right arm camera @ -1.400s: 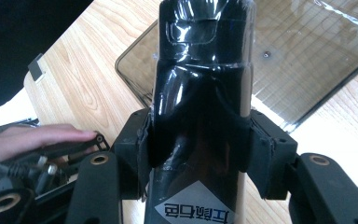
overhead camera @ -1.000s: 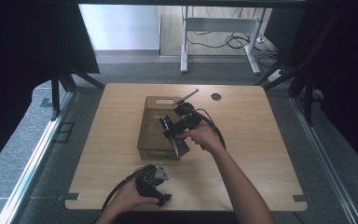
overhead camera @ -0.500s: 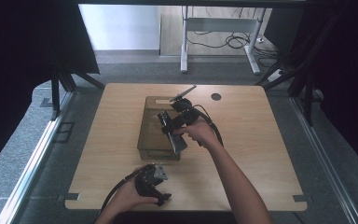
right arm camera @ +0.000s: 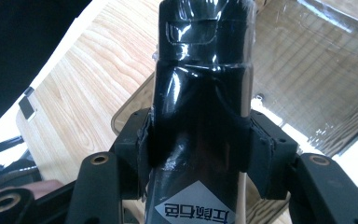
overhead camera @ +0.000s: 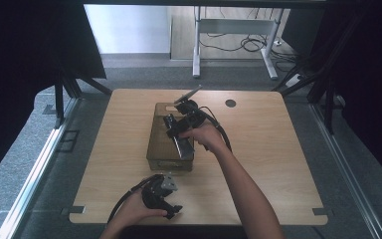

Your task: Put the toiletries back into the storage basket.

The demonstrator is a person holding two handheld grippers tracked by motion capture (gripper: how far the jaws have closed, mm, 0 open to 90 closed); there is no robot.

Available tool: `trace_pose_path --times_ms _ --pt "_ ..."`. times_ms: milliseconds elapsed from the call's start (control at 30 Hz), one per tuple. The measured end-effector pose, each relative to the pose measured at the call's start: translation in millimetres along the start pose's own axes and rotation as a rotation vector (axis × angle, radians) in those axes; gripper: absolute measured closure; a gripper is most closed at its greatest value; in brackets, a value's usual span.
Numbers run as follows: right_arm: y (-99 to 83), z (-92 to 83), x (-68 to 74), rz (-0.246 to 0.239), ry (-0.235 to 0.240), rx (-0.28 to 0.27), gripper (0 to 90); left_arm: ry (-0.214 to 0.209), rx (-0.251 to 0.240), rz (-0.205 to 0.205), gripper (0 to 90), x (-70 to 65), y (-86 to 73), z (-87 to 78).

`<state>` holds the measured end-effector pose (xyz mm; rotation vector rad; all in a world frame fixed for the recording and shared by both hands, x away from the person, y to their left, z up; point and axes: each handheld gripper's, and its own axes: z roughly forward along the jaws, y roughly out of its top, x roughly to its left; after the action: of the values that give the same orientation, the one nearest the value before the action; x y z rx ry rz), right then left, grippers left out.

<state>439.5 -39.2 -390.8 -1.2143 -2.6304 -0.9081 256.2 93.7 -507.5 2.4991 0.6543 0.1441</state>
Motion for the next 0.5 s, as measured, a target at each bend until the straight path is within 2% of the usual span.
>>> trace_pose_path --times_ms 500 --pt "14.2 10.5 6.7 0.007 -0.003 -0.005 46.4 0.002 -0.01 -0.006 15.0 1.5 -0.8 -2.7"
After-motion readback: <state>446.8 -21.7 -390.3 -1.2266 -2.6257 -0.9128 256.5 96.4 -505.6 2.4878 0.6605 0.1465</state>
